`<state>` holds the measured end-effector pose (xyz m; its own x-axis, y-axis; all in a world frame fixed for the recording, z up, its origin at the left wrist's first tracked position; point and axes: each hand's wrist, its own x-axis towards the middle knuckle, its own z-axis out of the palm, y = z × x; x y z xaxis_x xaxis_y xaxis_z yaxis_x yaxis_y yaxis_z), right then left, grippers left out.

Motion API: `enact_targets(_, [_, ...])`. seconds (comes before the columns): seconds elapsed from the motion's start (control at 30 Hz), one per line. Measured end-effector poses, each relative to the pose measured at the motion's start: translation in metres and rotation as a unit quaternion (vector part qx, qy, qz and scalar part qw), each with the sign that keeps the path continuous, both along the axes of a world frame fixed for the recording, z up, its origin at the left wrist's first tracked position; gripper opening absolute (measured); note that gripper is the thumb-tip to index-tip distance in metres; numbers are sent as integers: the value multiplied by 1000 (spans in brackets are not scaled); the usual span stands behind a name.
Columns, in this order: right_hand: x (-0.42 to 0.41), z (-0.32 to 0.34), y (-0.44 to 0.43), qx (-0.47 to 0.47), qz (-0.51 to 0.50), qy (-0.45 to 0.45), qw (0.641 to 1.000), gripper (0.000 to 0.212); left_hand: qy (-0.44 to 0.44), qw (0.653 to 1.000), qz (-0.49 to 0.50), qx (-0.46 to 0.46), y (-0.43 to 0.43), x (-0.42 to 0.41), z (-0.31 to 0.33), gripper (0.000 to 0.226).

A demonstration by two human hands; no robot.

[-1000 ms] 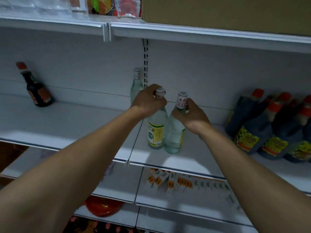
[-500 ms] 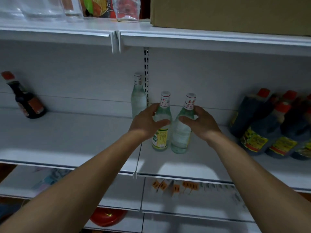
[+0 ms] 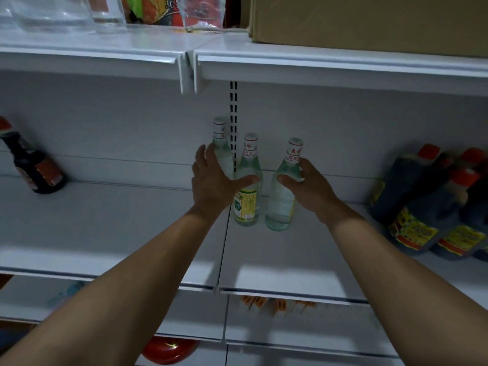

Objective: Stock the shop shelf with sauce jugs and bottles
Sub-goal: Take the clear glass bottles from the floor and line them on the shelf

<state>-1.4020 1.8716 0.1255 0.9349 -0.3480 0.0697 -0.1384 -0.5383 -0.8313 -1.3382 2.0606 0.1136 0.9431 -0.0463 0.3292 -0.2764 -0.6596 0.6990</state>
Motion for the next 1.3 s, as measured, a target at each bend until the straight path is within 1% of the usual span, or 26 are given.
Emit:
enact_targets(0.03, [5,0,0,-4,1,2,1000,48,26,1000,10,1,1,5,1,128])
enact_targets(0.1, [15,1,-1,-11,3,8,1000,52,88,996,20,-8,1,13,3,136])
enact_targets(0.17, [24,2,-1,-10,4,11,1000,55,133,991,21,-26,-1,21,5,136])
enact_targets(0.23, [33,2,-2,-8,2,10,1000,55,158,986,19,-40,-4,29,4,132])
enact_targets(0.3, [41,2,-1,-5,1,6,1000,55,162,985,19,-51,-9,34,2,127])
enact_targets(0.5, [62,-1,-1,-11,2,5,1000,54,128,986,57,-95,-20,42,-4,120])
enact_targets(0.7, [73,-4,-1,-15,-9,12,1000,66,103,984,102,-99,-33,43,-9,118])
enact_targets(0.8, [74,-6,0,-33,-20,15,999,66,97,984,105,-102,-34,42,-11,118])
enact_targets(0.87, [73,-7,0,-26,-33,10,999,66,96,985,103,-104,-34,41,-11,119])
enact_targets(0.93, [73,-6,1,-26,-41,16,999,65,99,985,98,-103,-34,40,-10,121])
enact_targets(1.03, [72,-1,2,-52,-35,44,997,62,119,985,85,-92,-32,37,-8,126])
enact_targets(1.17, [67,9,4,-123,-37,80,989,72,180,980,54,-70,-21,36,1,129])
enact_targets(1.23, [62,12,5,-122,-47,103,986,80,194,977,46,-74,-12,32,5,125])
enact_targets(1.3, [53,14,7,-120,-58,107,985,80,184,978,39,-86,-3,21,6,113])
